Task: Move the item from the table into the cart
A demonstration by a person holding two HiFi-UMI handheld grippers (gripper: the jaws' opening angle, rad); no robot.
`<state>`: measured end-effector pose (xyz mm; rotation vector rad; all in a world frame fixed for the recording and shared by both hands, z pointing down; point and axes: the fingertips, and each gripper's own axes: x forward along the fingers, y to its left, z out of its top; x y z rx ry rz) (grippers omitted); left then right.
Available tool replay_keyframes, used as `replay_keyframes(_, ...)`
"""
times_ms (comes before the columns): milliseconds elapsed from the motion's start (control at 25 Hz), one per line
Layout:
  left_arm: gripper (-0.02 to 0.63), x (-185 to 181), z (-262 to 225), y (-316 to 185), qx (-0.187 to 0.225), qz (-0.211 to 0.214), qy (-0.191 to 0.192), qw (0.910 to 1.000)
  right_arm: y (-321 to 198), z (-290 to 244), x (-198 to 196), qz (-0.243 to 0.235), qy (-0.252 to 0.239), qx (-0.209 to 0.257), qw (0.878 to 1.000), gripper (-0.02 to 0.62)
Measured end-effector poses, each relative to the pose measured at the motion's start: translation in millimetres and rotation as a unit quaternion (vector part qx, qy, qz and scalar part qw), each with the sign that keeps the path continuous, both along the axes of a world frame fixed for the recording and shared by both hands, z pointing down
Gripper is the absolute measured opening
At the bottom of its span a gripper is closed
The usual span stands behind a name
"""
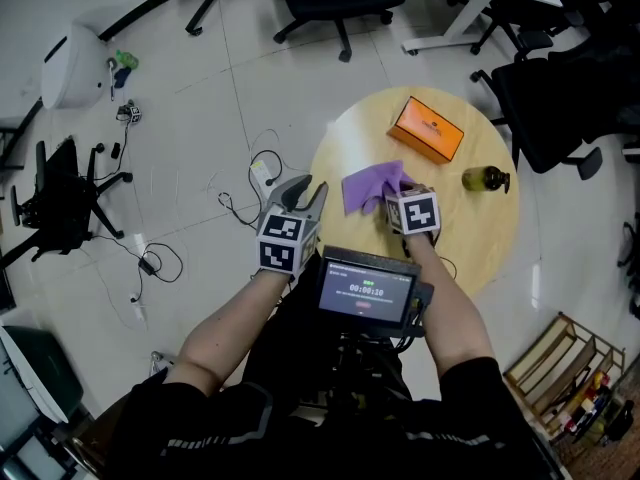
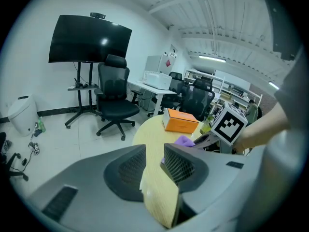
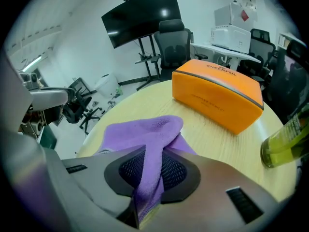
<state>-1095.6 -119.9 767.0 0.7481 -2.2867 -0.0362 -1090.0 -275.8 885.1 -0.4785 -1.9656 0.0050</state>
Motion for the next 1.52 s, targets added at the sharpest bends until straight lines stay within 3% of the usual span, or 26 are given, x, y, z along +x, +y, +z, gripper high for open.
replay_keyframes(360,0.054,18.8,-29.1,-6.0,0.019,0.025,-0.008,0.9995,-0.5,-46.9,9.0,0.026,-0.063,-0.007,0.998,0.032)
replay_keyframes(640,0.011,39.5,-90.2,-26.8,0.035,0.047,-0.038,0.9975,-16.2,-138.4,20.1,0.040,-0.139,-0.026,0.989,0.032)
replay_keyframes(800,0.000,79.2,-136.2,-48.2,0.037,0.051,-0.065,0.9959,-35.4,-202.9,61.5,0.045,-0.189,-0.037,0.980,0.032)
replay_keyframes(960,0.000,141.5,-189.6,-79.2,0.049,0.057,-0.097,0.9924,-65.3,-268.8,128.3,0.051,-0.240,-0.051,0.968,0.032)
replay_keyframes(1120,0.000,137.0,-227.5,-75.3,0.068,0.063,-0.115,0.9890,-66.7,-321.6,131.0,0.058,-0.282,-0.054,0.956,0.031)
replay_keyframes(1280,0.000,133.6,-281.3,-74.0,0.083,0.081,-0.134,0.9842,-72.5,-396.2,137.1,0.084,-0.336,-0.067,0.936,0.031)
replay_keyframes(1440,0.000,205.2,-309.5,-86.6,0.105,0.100,-0.158,0.9768,-94.4,-441.8,226.5,0.121,-0.396,-0.082,0.907,0.031)
replay_keyframes(1520,0.000,221.4,-321.5,-89.8,0.112,0.106,-0.169,0.9734,-102.4,-458.9,250.4,0.133,-0.418,-0.081,0.895,0.031)
